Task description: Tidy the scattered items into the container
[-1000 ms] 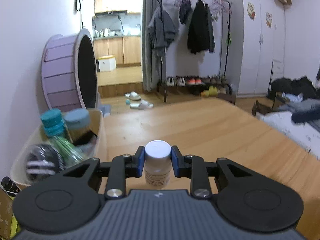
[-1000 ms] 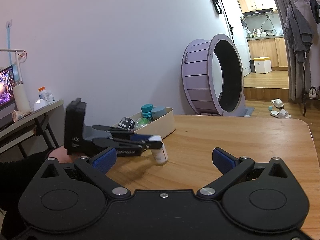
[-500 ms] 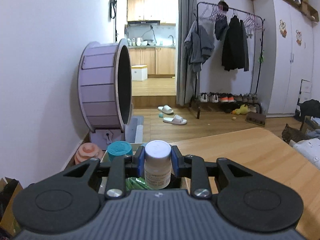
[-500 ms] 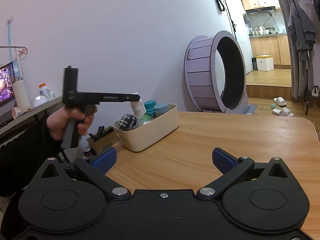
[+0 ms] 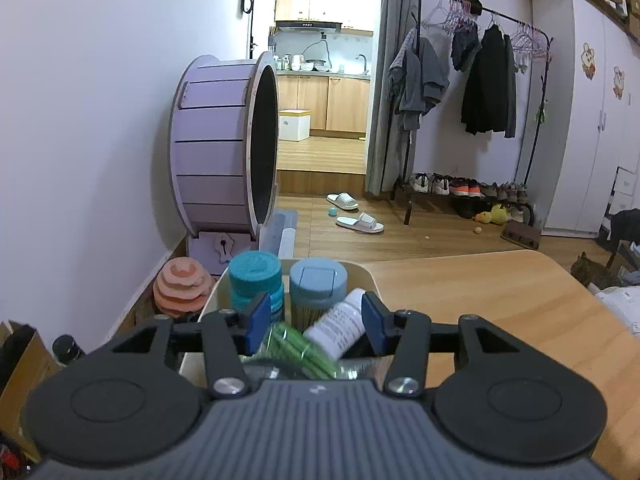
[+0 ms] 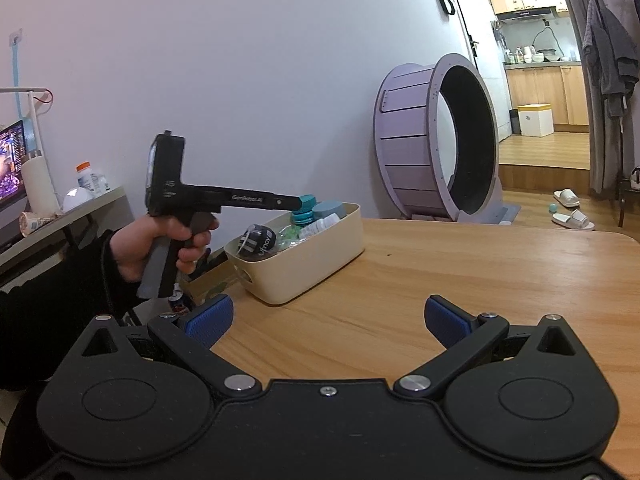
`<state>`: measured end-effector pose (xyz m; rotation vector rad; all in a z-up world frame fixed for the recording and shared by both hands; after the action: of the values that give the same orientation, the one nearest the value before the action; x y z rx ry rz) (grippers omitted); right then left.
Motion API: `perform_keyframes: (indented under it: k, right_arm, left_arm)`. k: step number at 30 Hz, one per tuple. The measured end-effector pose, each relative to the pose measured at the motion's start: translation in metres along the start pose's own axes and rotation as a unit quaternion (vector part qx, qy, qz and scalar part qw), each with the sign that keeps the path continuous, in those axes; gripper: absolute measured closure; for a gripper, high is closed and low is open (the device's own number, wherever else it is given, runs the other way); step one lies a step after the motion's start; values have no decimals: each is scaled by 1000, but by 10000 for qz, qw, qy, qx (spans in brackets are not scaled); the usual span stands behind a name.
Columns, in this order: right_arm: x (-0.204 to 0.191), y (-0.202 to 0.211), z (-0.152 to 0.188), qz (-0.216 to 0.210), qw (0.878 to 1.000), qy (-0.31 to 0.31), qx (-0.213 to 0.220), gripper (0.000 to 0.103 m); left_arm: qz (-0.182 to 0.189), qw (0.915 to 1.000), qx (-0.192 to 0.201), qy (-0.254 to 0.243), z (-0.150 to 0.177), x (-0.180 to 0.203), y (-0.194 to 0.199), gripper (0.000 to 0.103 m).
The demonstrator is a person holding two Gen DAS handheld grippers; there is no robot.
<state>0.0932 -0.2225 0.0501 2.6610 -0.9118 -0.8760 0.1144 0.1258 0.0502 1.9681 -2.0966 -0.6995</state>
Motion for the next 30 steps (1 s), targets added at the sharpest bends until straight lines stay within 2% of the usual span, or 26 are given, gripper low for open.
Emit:
perform_keyframes:
  k: [1, 2, 4, 9, 12, 17, 21, 30]
  right_arm:
    - [-2, -2, -1, -30, 10000, 12, -7, 0]
    - [-4, -6, -1, -62, 10000, 17, -15, 0]
    - [-11, -9, -2, -147, 9999, 46, -23, 0]
    - [-26, -21, -4, -323, 9995, -47, -52, 0]
    - [-38, -27, -6, -306, 9995, 23, -62, 0]
    - [-56, -34, -13, -198, 9997, 137, -79, 0]
    - [-68, -39, -22, -122, 9995, 258, -121, 0]
    - [-89, -64, -40, 66, 9979, 464, -448, 0]
  left_arm:
    - [16, 10000, 0, 26, 2, 0, 6, 48]
    - [22, 10000, -11, 33, 3, 0, 11, 38]
    - [-9, 10000, 19, 57, 6, 0, 24, 29]
    - [-21, 9998, -101, 176, 11, 0, 49, 19]
    - [-51, 9996, -187, 205, 14, 0, 62, 9]
    - [-65, 9992, -363, 179, 17, 0, 73, 5]
    - [-60, 9971, -702, 295, 18, -3, 79, 2]
    - [-98, 9953, -918, 309, 19, -6, 90, 0]
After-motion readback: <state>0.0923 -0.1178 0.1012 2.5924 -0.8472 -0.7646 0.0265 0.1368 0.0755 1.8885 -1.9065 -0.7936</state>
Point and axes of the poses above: each gripper's, at about its wrist camera, not at the fingertips, and y roughly against the way its jaws point, x to its right, z to its underside, the point moved 1 cm from there along -y, roughly the way its jaws point, and after that the axes turned 15 degrees about -y, right-handed, at the moved point
